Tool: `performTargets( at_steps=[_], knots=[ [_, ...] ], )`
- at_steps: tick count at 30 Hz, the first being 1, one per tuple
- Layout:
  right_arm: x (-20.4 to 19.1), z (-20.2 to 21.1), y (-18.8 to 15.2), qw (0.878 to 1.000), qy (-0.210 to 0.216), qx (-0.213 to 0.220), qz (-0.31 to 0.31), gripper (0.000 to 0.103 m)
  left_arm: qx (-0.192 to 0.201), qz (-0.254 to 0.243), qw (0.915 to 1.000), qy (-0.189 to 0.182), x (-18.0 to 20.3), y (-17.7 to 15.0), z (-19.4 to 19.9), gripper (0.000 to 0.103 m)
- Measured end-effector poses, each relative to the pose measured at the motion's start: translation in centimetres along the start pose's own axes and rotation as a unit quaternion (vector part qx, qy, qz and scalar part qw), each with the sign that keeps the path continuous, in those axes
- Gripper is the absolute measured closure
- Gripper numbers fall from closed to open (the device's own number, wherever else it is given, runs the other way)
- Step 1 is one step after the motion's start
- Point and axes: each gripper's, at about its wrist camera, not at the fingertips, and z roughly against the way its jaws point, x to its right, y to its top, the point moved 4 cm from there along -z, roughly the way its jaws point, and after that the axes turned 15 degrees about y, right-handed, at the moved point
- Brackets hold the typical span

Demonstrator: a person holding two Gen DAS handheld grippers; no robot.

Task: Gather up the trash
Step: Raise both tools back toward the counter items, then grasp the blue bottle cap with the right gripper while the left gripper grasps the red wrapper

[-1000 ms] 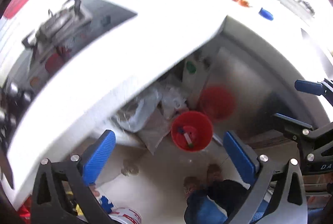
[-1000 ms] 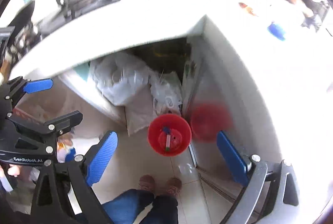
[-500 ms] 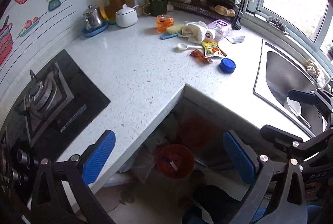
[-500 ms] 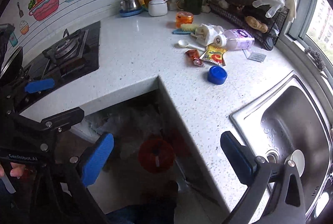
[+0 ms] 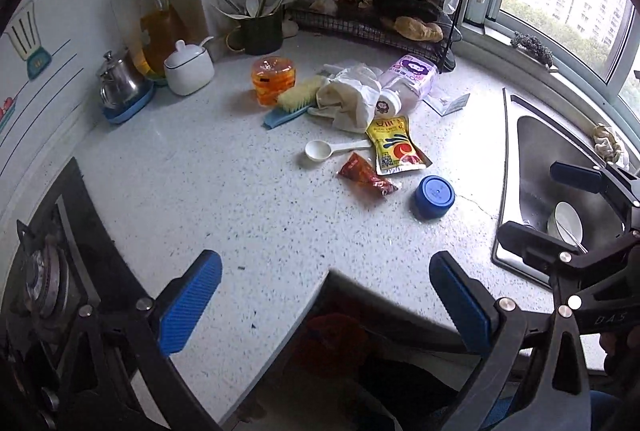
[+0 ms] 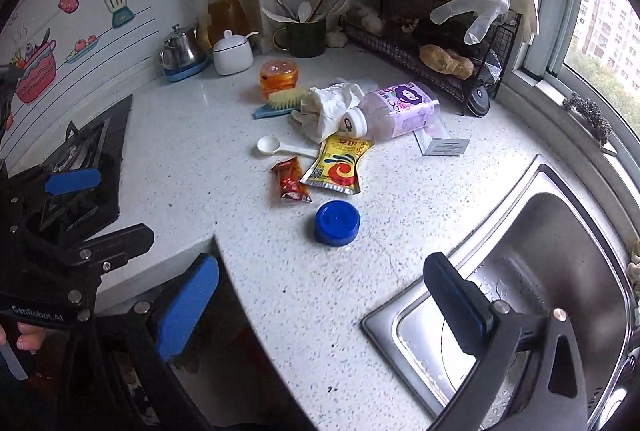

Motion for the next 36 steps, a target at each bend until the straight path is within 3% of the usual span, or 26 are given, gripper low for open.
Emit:
performTargets(
  at_steps=[12,22,26,36],
  knots=[
    [5.0,-7.9,1.9,0.997,0.034,-0.075,-0.013,0.001,-0.075,-0.005,0.9972,0.001,1.3,2.3,-8.5,0.0],
    [4.6,-10.6,1.9,0.992,0.047,-0.118,0.026,0.06,-0.11,0.006,0.9939,-0.013,1.8,2.8,-10.8,0.0],
    [4.7,-10.2,1.7,0.991,0.061,-0.119,0.02,0.06,-0.115,0.014,0.9928,-0.029,2.2,3.3,-11.1,0.0],
    [8.0,-8.2,3.1,0.994,0.047,-0.094,-0.006,0.06,-0.127,0.01,0.9905,-0.052,5.1,5.4,-13.0,0.0]
  ],
)
